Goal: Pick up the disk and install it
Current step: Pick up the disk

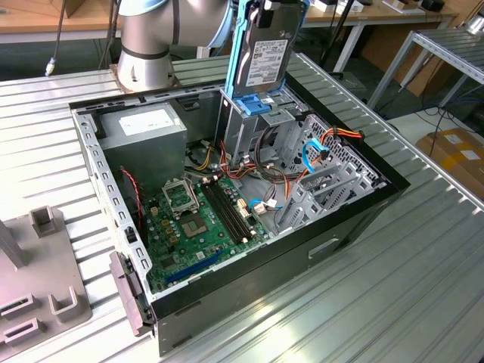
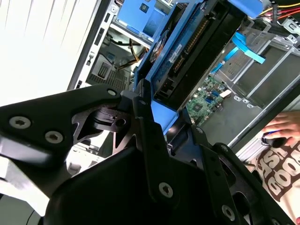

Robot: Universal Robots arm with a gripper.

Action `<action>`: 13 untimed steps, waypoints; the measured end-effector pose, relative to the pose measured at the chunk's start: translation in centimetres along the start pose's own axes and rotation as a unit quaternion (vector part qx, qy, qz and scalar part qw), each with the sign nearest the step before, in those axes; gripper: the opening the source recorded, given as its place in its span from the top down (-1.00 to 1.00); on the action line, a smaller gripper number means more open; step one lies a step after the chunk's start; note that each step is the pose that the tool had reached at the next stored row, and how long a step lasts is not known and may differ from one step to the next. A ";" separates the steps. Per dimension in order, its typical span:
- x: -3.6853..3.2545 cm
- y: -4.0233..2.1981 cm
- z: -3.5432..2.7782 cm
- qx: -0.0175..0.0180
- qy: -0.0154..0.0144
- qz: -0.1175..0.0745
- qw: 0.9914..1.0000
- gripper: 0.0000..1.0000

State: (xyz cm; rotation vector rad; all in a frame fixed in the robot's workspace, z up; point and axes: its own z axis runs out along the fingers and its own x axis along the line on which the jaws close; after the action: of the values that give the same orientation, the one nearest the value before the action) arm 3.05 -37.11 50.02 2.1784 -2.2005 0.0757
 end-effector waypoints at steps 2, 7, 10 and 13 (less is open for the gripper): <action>0.08 -0.01 0.01 0.000 0.000 0.000 1.000 0.26; 0.27 -0.20 0.03 0.000 0.000 0.000 1.000 0.26; 0.35 -0.37 0.03 0.000 0.000 0.000 1.000 0.26; 0.36 -0.39 0.03 0.000 0.000 0.000 1.000 0.26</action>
State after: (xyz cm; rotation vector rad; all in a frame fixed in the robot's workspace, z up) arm 3.43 -37.47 50.02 2.1784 -2.2005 0.0756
